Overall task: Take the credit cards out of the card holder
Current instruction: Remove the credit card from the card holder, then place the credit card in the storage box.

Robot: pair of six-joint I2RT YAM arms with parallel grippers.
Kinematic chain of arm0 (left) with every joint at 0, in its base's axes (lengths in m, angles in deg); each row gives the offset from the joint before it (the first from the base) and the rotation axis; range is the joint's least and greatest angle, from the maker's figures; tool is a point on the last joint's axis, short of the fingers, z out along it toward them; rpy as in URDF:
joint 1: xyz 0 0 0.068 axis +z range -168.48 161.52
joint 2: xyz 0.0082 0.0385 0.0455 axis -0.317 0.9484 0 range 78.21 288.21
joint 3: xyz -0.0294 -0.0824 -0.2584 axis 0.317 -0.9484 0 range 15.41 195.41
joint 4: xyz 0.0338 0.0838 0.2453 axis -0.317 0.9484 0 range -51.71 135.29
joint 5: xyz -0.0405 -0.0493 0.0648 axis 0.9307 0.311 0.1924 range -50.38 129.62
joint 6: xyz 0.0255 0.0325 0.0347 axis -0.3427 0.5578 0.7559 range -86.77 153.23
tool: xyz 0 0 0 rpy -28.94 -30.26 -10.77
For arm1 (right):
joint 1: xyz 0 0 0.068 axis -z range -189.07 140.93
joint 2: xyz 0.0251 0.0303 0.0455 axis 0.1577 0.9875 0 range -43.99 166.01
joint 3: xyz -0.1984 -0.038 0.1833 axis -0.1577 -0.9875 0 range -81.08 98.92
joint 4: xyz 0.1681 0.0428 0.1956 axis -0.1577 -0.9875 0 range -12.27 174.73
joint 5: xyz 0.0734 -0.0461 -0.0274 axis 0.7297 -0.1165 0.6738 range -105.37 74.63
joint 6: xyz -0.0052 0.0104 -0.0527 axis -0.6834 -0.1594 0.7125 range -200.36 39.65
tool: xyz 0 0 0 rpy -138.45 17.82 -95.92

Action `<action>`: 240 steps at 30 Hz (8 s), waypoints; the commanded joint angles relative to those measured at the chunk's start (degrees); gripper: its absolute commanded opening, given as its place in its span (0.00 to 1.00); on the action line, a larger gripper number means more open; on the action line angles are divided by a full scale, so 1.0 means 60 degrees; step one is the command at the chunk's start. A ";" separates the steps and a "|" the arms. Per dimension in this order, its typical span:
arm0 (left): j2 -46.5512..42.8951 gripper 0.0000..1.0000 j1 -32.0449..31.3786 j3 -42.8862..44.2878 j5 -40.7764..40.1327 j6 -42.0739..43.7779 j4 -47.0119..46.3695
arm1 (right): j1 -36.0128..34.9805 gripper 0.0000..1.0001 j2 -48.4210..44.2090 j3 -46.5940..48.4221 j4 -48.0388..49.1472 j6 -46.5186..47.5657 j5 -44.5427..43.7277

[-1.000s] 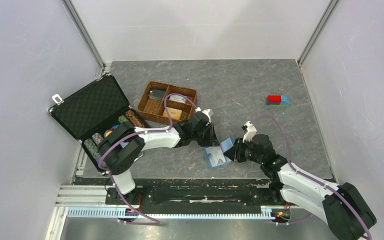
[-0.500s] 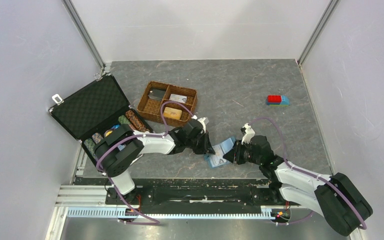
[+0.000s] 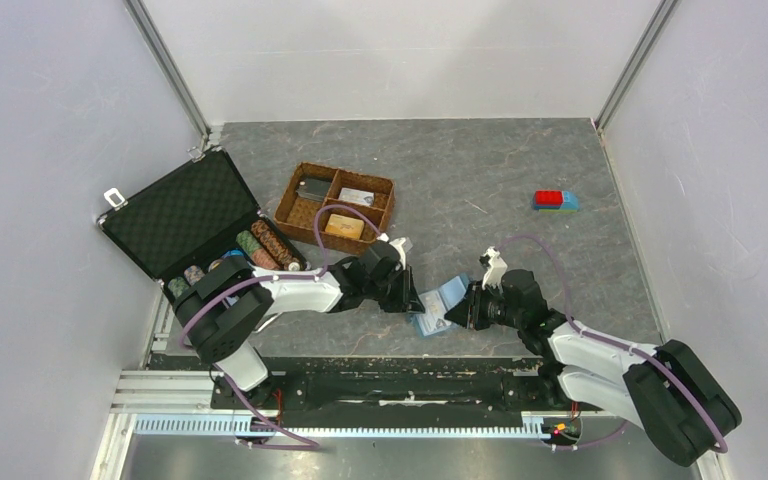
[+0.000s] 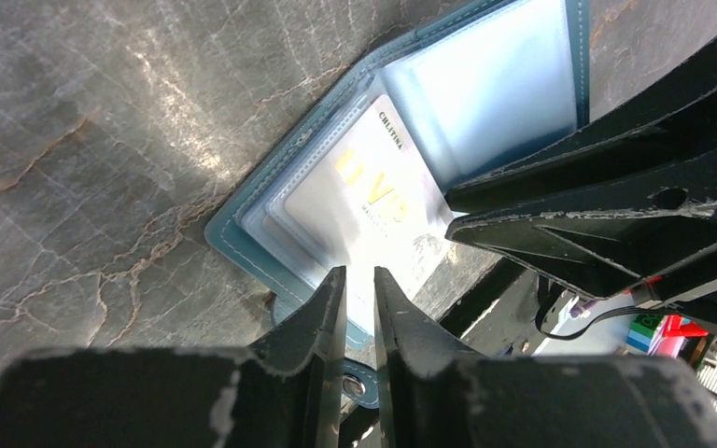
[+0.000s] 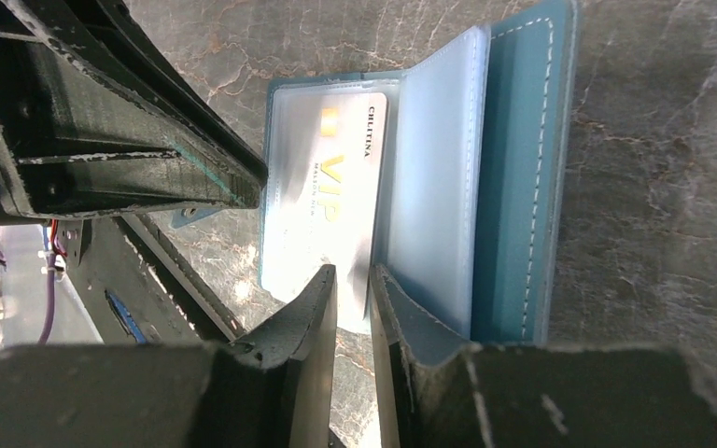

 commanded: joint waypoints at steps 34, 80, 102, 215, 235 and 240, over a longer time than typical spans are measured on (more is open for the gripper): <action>0.0039 0.09 -0.0164 -0.0705 -0.0092 -0.0026 -0.0528 | 0.0443 0.26 0.1358 -0.0224 0.1985 -0.0894 0.1790; 0.0431 0.04 -0.0245 -0.0603 -0.0196 -0.0231 -0.0531 | 0.0881 0.00 0.2207 0.0533 0.1180 -0.0086 0.2212; 0.0403 0.06 -0.0245 -0.0697 -0.0539 -0.0011 -0.0077 | 0.3399 0.00 0.1185 0.0546 -0.0946 0.1350 0.3504; -0.2481 0.02 0.6330 0.4216 -0.2090 0.3939 0.3555 | 0.1674 0.98 -0.1137 0.3831 -0.2988 0.1253 0.2025; 0.0675 0.02 0.6927 0.5574 -0.0506 0.4183 0.1367 | 0.1652 0.98 -0.1931 0.3948 -0.3603 0.1253 0.1725; 0.1497 0.02 0.6962 0.5934 -0.0246 0.4312 0.1165 | 0.1660 0.98 -0.1836 0.4056 -0.3614 0.1268 0.1659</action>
